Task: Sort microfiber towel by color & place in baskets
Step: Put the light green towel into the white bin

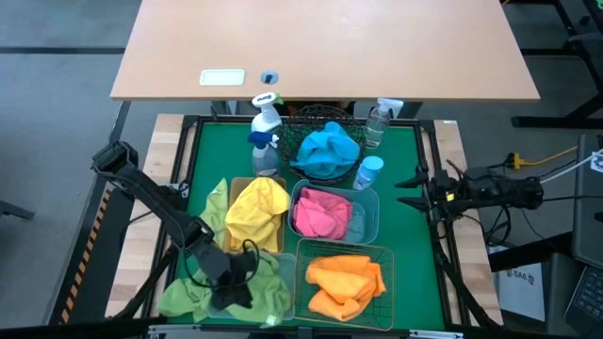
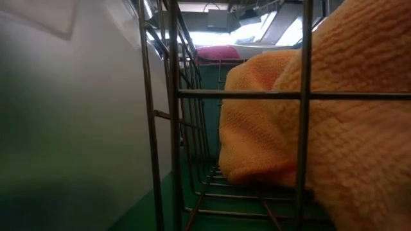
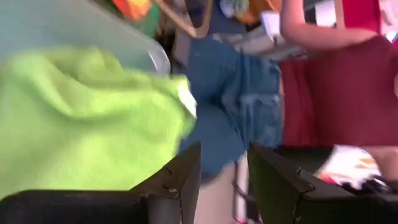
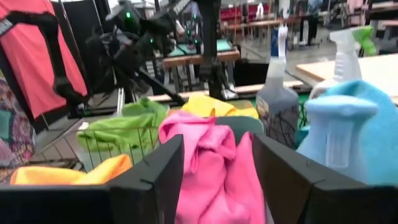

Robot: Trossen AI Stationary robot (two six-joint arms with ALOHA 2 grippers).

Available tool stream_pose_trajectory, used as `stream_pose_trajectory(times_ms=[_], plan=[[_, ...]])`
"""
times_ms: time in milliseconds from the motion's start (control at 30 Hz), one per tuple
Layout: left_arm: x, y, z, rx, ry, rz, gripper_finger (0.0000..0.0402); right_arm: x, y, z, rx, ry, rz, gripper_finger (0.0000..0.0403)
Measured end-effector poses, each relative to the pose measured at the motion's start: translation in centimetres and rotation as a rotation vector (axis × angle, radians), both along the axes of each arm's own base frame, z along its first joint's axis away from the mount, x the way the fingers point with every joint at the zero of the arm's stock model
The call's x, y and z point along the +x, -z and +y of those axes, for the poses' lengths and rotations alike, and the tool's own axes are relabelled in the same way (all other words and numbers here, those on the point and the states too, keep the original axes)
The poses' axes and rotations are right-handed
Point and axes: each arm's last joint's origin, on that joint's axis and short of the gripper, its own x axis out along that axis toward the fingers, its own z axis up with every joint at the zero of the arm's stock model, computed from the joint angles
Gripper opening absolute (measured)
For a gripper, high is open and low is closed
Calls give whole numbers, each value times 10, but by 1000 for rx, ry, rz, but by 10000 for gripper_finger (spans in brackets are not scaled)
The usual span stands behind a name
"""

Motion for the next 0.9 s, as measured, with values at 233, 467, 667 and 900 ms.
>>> stream_pose_trajectory(times_ms=[233, 467, 667, 900], plan=[[-10, 4, -6, -125, 50, 218, 125, 6, 11, 0, -32, 41, 31, 189], [-22, -3, 6, -61, -57, 262, 125, 7, 18, 0, -64, 42, 44, 189], [-55, -14, 47, 106, -297, 408, 125, 9, 24, 0, -65, 42, 63, 189], [-90, -15, 96, 310, -614, 631, 125, 9, 24, 0, -67, 51, 62, 189]])
